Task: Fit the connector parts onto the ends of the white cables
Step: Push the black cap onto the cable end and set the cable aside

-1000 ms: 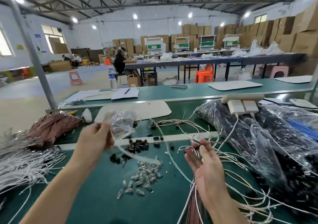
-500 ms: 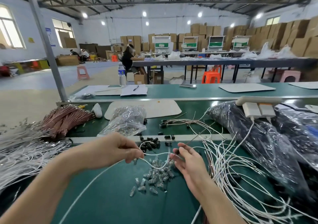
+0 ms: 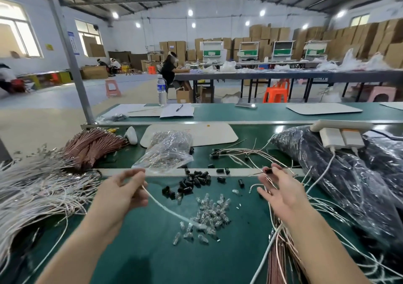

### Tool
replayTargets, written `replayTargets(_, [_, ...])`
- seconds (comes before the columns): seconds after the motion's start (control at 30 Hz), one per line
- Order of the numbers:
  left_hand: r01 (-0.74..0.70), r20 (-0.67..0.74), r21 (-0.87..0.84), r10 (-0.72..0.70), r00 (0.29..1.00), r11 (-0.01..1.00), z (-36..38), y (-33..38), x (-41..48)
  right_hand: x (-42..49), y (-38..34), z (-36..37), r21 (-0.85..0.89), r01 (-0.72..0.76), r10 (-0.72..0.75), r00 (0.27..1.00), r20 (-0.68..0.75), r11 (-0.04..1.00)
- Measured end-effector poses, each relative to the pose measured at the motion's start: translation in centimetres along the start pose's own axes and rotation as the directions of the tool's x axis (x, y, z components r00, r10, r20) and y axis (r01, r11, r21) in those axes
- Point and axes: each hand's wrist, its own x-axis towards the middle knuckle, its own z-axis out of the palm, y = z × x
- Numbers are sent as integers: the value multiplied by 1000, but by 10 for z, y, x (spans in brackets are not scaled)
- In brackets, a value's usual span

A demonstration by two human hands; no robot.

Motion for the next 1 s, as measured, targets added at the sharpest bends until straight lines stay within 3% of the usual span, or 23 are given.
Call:
replayTargets(0.1, [122, -51, -58, -125, 991, 991, 10, -36, -14, -12, 16, 0, 91, -26, 16, 994, 105, 996])
replayTargets(0.17, [128, -92, 177, -113, 989, 976, 9, -54, -22, -20, 29, -1, 131, -43, 22, 987, 159, 990])
replayTargets(0.23, [46, -132, 545, 31, 991, 837, 6, -60, -30, -25, 40, -5, 155, -55, 26, 983, 181, 986])
replayTargets(0.3, [-118, -31, 721, 201, 979, 683, 7, -58, -40, -28, 48, -9, 182, -63, 28, 982, 188, 981])
replayTargets(0.37, [-333, 179, 749, 309, 934, 572, 17, -57, -49, -30, 54, -13, 202, -75, 36, 981, 190, 977])
replayTargets(0.47, [-507, 418, 775, 296, 859, 378, 35, -66, -47, -32, 58, -12, 193, -73, 33, 978, 204, 979])
replayTargets(0.57, [-532, 474, 811, 260, 841, 245, 49, -76, -41, -33, 60, -12, 176, -80, 43, 977, 209, 981])
replayTargets(0.73, [-535, 486, 807, 236, 842, 250, 59, -77, -34, -33, 59, -13, 175, -110, 71, 974, 214, 978])
replayTargets(0.8, [-587, 490, 760, 345, 800, 280, 63, -76, -37, -32, 58, -14, 206, -123, 78, 973, 216, 971])
replayTargets(0.9, [-635, 407, 647, 514, 755, 422, 65, -76, -43, -34, 58, -13, 248, -142, 82, 968, 237, 958])
replayTargets(1.0, [-631, 390, 542, 498, 774, 556, 63, -77, -44, -37, 61, -9, 230, -135, 73, 963, 260, 964])
